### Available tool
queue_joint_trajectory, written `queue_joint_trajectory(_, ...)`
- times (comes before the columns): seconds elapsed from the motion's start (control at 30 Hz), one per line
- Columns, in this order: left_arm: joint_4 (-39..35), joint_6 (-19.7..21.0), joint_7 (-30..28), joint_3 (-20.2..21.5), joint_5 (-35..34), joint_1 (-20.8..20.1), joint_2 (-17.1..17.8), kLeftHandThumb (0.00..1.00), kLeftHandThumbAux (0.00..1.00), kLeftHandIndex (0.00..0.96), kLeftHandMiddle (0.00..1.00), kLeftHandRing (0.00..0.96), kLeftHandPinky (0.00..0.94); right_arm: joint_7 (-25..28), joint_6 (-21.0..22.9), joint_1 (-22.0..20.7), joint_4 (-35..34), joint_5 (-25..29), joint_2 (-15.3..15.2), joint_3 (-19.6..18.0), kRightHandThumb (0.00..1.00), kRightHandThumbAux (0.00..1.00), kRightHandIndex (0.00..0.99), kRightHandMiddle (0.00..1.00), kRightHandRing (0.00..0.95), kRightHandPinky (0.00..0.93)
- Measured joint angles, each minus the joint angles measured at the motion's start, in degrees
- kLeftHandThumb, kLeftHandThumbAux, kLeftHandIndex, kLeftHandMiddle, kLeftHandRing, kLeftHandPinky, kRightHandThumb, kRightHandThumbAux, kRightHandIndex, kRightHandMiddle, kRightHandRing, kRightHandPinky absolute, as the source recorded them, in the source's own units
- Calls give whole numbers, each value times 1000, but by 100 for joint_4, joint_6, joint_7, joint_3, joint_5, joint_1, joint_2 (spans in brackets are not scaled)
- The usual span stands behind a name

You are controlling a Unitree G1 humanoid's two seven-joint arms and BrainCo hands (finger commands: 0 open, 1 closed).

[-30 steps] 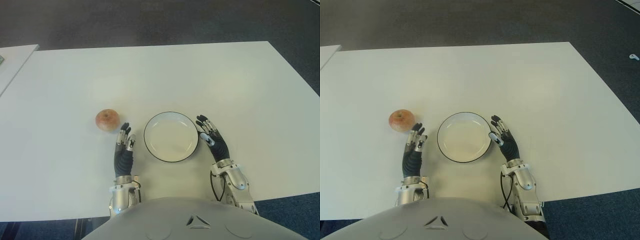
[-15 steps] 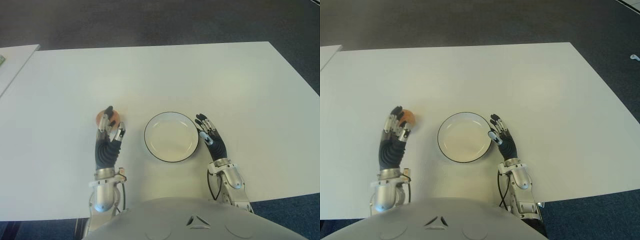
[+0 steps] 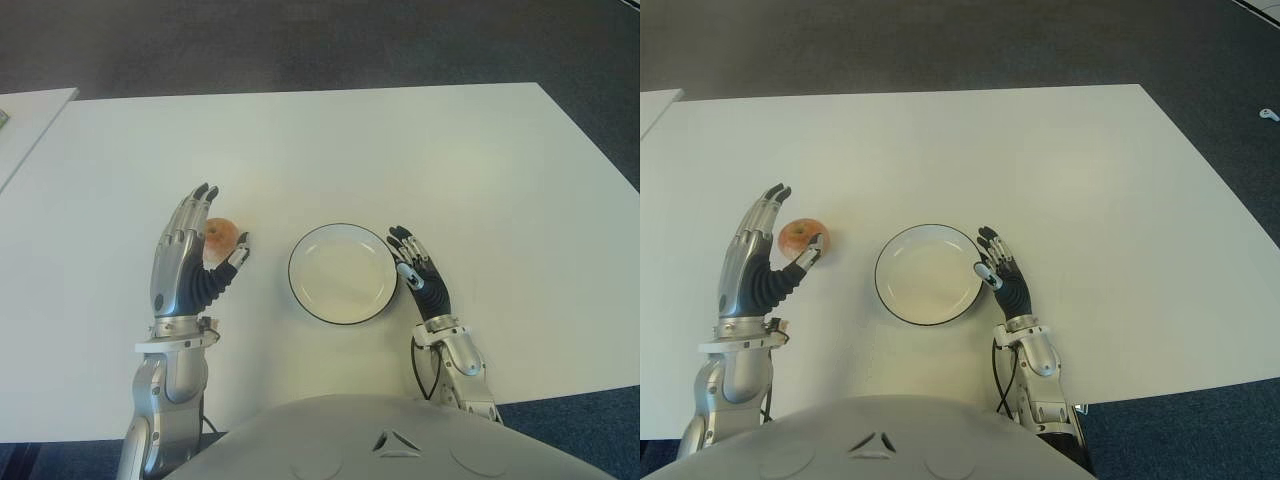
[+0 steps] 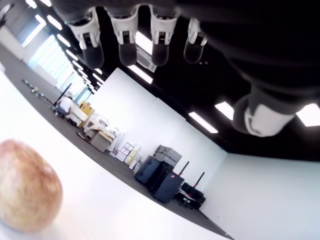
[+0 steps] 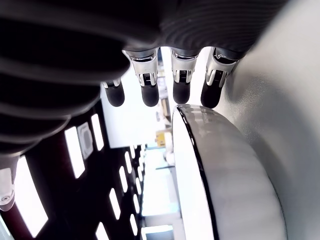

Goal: Put the apples into the plate.

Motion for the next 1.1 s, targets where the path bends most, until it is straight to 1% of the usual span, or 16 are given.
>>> queue_joint_trajectory(0.23,35,-2,48,19,505,-156,144,270,449,33,17,13,41,-33,-45,-2,32,-24,1,-4,89,460,0,0,0,0)
queue_joint_trajectory(0.4,117,-11,135,84,1025,-392,387,272,439,52,11,3,37,-13,-104,-15,81,22,18,-28,84,455,0,0,0,0)
queue_joint_trajectory(0.53,190,52,45,141,1362,-615,613,288,429,59,2,0,27,11,-114,-42,117,53,41,-43,78,456,0,0,0,0)
queue_joint_trajectory(0.77,337,110,-474,367,1739,-929,1236,309,419,60,0,0,31,76,-164,-83,197,131,71,-57,78,455,0,0,0,0)
queue_joint_trajectory(1.0,607,-19,-599,542,1790,-1092,1847,271,422,54,0,0,15,89,-183,-104,228,129,76,-63,84,455,0,0,0,0)
queue_joint_trajectory(1.1,703,-56,-611,562,1787,-1122,2014,256,427,46,0,0,3,91,-186,-117,240,129,75,-64,87,457,0,0,0,0)
